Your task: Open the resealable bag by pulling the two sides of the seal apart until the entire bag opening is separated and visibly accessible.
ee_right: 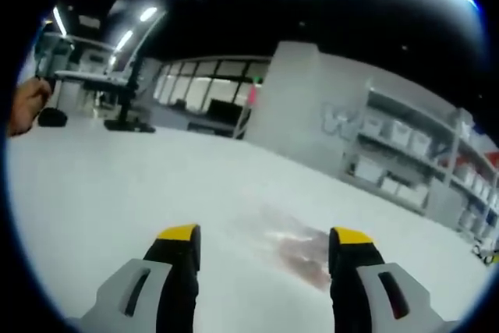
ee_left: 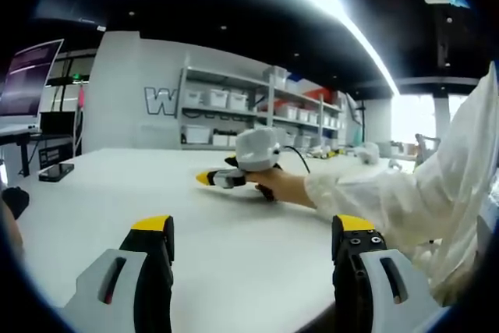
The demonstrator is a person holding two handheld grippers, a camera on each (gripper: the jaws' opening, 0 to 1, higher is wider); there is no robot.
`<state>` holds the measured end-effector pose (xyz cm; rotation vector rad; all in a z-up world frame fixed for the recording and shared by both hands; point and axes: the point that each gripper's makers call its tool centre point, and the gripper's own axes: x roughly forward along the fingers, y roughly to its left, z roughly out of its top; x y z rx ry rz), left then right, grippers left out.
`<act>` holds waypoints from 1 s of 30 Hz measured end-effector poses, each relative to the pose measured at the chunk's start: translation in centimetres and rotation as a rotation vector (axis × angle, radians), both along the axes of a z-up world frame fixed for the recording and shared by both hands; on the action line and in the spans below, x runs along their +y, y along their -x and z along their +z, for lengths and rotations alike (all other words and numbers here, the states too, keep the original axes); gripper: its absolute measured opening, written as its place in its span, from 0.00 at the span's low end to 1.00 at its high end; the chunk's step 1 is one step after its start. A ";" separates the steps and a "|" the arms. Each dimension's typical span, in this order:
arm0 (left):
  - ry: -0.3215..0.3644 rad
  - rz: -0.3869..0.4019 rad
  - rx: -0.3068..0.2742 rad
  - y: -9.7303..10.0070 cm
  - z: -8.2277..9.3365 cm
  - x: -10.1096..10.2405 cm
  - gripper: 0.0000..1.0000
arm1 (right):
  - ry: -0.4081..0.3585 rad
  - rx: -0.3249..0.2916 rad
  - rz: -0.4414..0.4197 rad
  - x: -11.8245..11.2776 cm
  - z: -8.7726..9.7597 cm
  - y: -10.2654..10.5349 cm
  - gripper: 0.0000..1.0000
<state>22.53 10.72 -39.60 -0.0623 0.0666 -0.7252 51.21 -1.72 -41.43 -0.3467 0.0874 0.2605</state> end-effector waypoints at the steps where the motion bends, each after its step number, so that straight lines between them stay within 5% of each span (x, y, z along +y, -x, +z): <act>1: -0.001 0.000 0.000 0.0 0.0 0.0 0.81 | -0.002 0.001 -0.002 0.0 0.0 0.0 0.66; 30: 0.016 -0.003 0.005 -0.4 -0.2 0.5 0.81 | 0.030 0.029 -0.042 0.0 -0.2 -1.6 0.61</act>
